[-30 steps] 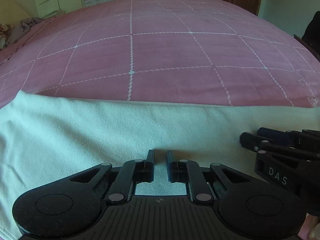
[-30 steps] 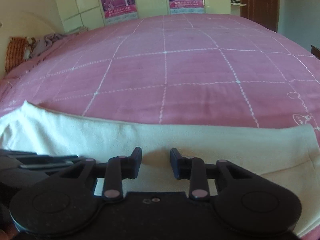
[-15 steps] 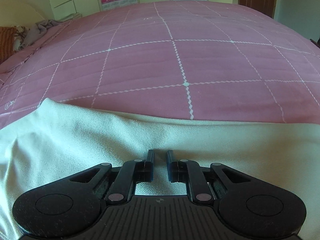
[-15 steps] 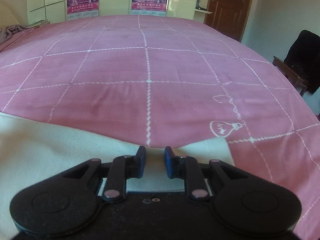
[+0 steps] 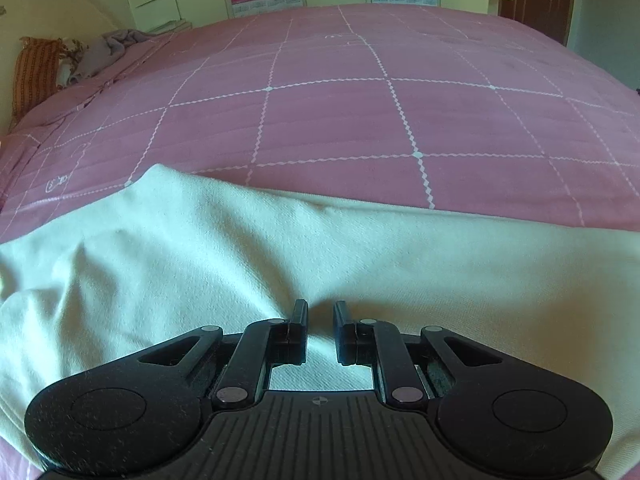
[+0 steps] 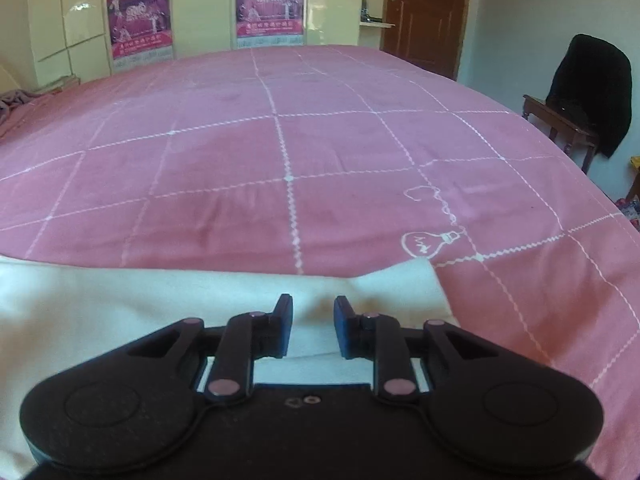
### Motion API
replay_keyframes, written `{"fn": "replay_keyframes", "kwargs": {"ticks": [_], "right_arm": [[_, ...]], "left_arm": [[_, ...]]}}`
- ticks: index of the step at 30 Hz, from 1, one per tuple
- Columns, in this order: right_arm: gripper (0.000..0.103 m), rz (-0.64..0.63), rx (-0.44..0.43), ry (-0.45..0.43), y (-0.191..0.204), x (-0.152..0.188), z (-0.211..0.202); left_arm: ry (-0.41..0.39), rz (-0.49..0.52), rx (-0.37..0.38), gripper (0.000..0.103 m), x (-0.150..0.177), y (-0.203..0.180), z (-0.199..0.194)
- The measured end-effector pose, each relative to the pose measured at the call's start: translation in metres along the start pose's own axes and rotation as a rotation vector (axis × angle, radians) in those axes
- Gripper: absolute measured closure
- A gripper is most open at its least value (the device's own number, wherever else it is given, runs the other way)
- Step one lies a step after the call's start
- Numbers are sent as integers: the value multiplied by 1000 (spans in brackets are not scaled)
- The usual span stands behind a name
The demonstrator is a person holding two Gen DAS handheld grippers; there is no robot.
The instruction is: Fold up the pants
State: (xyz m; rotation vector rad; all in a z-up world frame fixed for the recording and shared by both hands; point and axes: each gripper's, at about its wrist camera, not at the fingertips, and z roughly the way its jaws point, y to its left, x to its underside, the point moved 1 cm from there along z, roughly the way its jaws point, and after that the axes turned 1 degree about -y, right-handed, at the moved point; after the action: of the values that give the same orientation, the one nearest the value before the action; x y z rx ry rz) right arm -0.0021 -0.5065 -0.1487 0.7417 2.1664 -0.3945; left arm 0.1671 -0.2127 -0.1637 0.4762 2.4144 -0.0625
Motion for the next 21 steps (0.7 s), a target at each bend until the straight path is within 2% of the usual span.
{"fn": "replay_keyframes", "kwargs": {"ticks": [3,7,10,12,14,18,21], "right_arm": [[81,-37,-58,-1,21,14,-14],[81,-129,-40,20,28,41,-11],[81,-87,-28,46,19,33,-14],[77,-18,-15,50,11,27,-28],[75,61,-43,45,-3,29,-41],[73,163,-15,70,-33,43,-58],[62,254,20,94,-59,52,-64]], "left_arm": [[9,-8,40,89,24,3,-13],[-30,60,8,88,48,8,-20],[20,-9,5,88,41,13,-29],[22,-30,36,88,41,11,-38],[24,-24,76,88,46,-1,-48],[49,-9,174,88,53,-33,-59],[63,-6,240,88,57,-59,-69]]}}
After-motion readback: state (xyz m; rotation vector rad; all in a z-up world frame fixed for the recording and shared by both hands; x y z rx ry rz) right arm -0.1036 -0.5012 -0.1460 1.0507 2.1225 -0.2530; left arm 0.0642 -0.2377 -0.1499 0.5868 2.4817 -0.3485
